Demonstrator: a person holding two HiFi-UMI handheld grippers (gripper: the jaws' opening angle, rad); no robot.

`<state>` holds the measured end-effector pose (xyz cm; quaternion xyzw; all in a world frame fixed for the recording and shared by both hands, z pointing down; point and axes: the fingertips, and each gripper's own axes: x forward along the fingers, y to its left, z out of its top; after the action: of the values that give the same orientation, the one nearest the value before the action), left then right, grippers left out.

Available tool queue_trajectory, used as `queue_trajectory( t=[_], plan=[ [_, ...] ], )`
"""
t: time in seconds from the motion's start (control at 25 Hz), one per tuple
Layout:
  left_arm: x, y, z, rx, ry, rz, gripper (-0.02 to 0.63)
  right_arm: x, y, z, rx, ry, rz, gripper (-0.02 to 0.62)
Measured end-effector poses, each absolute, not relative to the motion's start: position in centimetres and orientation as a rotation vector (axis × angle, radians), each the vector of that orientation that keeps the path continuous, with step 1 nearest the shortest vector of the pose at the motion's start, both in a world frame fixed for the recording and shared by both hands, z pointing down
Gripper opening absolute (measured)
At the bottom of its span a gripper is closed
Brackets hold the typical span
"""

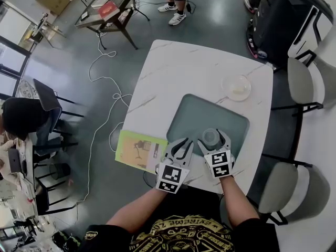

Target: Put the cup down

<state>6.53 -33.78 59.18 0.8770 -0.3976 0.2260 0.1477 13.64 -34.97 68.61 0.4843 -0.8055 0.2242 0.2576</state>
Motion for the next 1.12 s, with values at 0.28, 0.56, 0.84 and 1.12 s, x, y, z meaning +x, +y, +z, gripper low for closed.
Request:
queue_trajectory(
  t=[0.28,0.56,0.84,1.12],
  plan=[
    [6.6,-33.4,58.3,2.555,-1.117,0.628,0.071,14.9,-33.8,67.8,1.391,-2.147,0.596,0.348],
    [6.0,-32.6,57.0,2.597,-1.1,0.6,0.071,16.3,-31.8,64.9,1.559,-2.097,0.562,0.347],
    [5.0,-31.2,55.5,2.634,-1.08,0.58,0.071,16.3,-29.5,60.3,1.669,-2.082,0.51,0.33],
    [3.7,-29.5,53.6,2.663,-1.089,0.547,0.071,14.8,-26.9,56.5,1.745,-2.091,0.456,0.193]
  ],
)
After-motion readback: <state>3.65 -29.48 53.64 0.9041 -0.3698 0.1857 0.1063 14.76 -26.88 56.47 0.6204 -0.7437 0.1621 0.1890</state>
